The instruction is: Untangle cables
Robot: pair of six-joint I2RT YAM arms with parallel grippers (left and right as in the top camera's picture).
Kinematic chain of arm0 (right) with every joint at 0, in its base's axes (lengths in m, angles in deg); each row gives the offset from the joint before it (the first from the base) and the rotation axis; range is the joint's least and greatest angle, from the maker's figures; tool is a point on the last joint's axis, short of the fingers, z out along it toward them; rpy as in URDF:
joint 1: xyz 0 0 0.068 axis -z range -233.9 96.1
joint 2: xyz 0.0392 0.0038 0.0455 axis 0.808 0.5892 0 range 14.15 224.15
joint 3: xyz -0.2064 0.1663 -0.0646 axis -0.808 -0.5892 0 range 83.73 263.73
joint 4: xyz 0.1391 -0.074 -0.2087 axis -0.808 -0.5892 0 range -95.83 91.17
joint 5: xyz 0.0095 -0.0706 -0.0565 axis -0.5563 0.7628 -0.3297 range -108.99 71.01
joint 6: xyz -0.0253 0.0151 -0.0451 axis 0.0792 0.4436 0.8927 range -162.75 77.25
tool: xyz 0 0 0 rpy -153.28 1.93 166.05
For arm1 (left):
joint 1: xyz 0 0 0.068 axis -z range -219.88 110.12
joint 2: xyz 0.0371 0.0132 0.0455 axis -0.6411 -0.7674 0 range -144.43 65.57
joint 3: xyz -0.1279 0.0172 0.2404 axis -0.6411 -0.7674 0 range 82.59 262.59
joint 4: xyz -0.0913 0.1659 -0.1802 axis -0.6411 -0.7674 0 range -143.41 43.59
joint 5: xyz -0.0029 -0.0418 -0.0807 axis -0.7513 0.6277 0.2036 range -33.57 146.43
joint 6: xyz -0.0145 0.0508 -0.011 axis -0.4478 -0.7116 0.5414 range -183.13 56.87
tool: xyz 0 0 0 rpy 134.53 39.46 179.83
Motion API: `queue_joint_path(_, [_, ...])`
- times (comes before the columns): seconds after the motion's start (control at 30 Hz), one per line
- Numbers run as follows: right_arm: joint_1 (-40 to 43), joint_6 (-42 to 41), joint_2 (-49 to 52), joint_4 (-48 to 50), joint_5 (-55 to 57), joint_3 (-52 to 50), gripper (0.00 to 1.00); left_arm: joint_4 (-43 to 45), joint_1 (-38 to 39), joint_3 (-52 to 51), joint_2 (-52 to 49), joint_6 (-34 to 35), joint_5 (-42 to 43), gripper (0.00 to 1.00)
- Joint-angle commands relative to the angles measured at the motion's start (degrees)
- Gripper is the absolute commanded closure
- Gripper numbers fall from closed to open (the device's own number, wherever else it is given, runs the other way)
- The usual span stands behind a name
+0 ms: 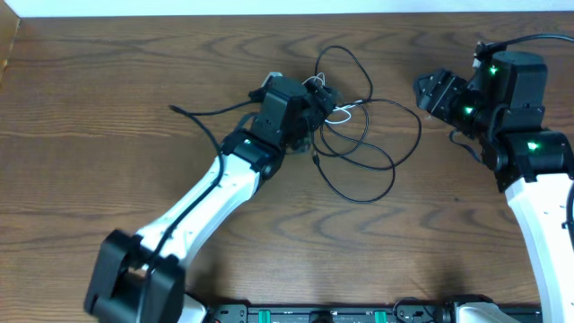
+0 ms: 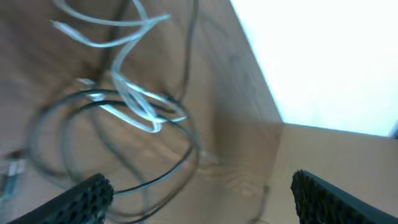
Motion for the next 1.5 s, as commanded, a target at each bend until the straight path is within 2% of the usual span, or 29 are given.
queue_joint_path(0.0, [0.35,1.88,-0.68,-2.25,-0.15,0.17,0.31,4.22,-1.31,0.44,-4.0,8.96,4.02,0.09])
queue_joint_path(0.03, [0.35,2.69,-0.68,-3.28,-0.15,0.17,0.32,5.01,-1.97,0.44,-5.9,12.85,5.09,0.09])
queue_joint_path(0.13, [0.35,3.91,-0.68,-4.17,-0.13,0.17,0.32,6.4,-2.82,0.44,-8.92,18.14,6.64,0.09])
queue_joint_path(0.2, [0.35,4.31,-0.68,-4.44,-0.15,0.17,0.33,11.65,-3.48,0.44,-11.65,21.55,6.73,0.09])
queue_joint_path(0.33, [0.35,5.92,-0.63,-4.5,-0.13,0.17,0.32,22.58,-3.8,0.44,-15.37,22.71,6.71,0.09])
queue_joint_path(0.4, [0.35,5.92,-0.63,-4.5,-0.11,0.17,0.32,24.13,-3.8,0.44,-16.98,24.76,6.75,0.09])
queue_joint_path(0.5, [0.35,6.6,-0.63,-4.63,0.79,0.17,0.33,23.96,-3.65,0.44,-19.63,27.58,8.5,0.17])
queue_joint_path(0.6, [0.35,6.75,-0.63,-5.25,2.27,0.17,0.32,23.98,-3.65,0.44,-21.9,31.23,10.58,0.18])
queue_joint_path(0.7, [0.35,6.75,-0.63,-5.92,2.4,0.17,0.32,23.89,-3.98,0.44,-22.27,31.54,9.01,0.19])
queue_joint_path(0.8, [0.35,6.75,-0.63,-6.08,2.62,0.17,0.31,24.04,-4.57,0.44,-22.25,31.3,6.99,0.26])
queue_joint_path(0.87, [0.35,6.78,-0.63,-6.12,2.64,0.15,0.31,24.09,-5.07,0.44,-22.25,28.46,5.86,0.32])
queue_joint_path(1.1, [0.35,6.75,-0.55,-6.27,2.64,0.15,0.3,24.11,-5.31,0.44,-22.25,27.43,3.69,0.39])
queue_joint_path(1.17, [0.33,6.75,-0.52,-6.29,2.67,0.15,0.31,24.11,-4.9,0.44,-22.25,27.43,3.65,0.47])
queue_joint_path(1.3, [0.33,6.75,-0.52,-6.34,2.84,0.15,0.31,24.15,-3.76,0.44,-22.25,27.45,2.38,0.51])
queue_joint_path(1.47, [0.35,6.78,-0.52,-6.58,2.84,0.15,0.31,25.11,-2.73,0.44,-22.25,27.47,0.33,0.52])
